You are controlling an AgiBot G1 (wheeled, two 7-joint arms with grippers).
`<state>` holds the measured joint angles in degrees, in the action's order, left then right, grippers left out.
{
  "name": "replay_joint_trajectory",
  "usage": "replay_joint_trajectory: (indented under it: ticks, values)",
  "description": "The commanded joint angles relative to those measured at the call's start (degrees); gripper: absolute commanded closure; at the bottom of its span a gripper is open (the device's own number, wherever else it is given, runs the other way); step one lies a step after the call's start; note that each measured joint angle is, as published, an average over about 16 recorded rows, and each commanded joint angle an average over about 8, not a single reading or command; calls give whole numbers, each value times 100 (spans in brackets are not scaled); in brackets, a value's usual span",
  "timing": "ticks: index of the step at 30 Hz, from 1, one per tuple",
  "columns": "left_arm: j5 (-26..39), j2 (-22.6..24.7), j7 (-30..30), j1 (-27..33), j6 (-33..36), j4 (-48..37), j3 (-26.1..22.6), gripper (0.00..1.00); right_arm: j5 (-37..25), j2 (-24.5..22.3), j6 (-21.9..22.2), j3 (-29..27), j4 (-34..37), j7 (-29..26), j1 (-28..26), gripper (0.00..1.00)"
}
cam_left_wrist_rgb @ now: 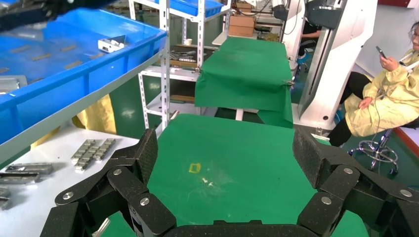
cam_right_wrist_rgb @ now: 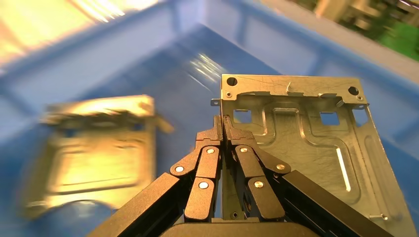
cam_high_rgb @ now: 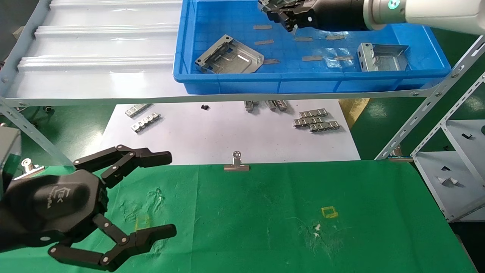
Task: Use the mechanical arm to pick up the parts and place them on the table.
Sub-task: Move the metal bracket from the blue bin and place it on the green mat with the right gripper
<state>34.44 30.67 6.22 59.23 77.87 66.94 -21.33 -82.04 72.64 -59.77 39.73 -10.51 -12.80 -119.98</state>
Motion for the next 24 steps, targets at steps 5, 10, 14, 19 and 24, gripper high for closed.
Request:
replay_joint_trajectory:
  ticks: [5, 10, 14, 19, 24]
  values:
    - [0, 0, 0, 0, 0, 0, 0, 0, 165, -383, -1641, -29, -203, 374, -398, 100]
    - [0, 0, 0, 0, 0, 0, 0, 0, 67, -640, -2702, 111, -473, 501, -660, 100]
    - [0, 0, 0, 0, 0, 0, 0, 0, 101, -857, -3087, 229, -935, 454, -671, 100]
    - [0, 0, 0, 0, 0, 0, 0, 0, 577, -1376, -3187, 457, -2114, 137, -379, 100]
    - [0, 0, 0, 0, 0, 0, 0, 0, 1203, -2146, -3110, 744, -3713, -491, 58, 100]
